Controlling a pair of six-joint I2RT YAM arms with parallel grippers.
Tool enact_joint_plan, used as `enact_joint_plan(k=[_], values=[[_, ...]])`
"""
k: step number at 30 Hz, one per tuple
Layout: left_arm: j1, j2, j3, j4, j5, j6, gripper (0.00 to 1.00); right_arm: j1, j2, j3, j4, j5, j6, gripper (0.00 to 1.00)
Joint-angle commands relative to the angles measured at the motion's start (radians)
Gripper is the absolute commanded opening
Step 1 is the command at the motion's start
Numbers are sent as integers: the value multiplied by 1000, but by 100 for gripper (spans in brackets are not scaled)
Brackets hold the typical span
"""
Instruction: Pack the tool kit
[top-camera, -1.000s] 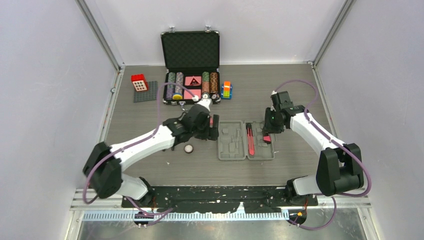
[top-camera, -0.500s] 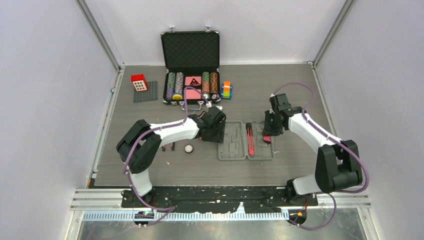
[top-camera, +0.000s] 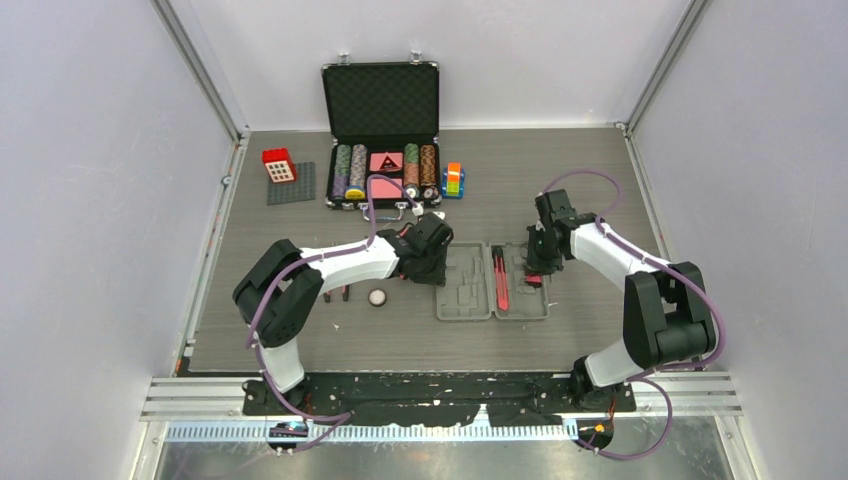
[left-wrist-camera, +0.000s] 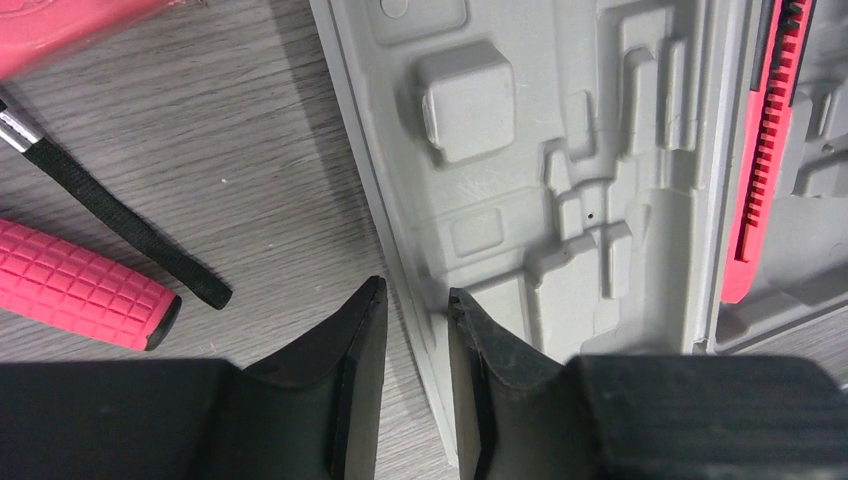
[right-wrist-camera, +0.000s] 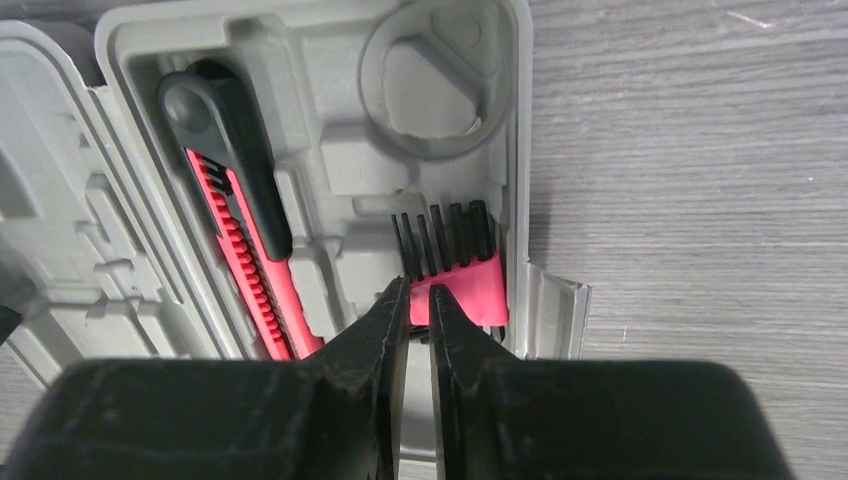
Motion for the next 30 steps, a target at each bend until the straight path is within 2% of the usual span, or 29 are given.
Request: enact_joint_plan(k=[1,7,18,30], values=[[-2,0,-11,8,-12,-2,25,-3,47,0,44,14,9,17],[-2,-4,-20,7,-14,-5,17,-4,52,-3,61,16,21,15],[-2,-18,-30,0,-13,-3,16,-2,-114,66,-84,30,3,22],[-2,-29,-48,-2,-8,-2,8,-2,-157,-66,-55,-25,35,16]])
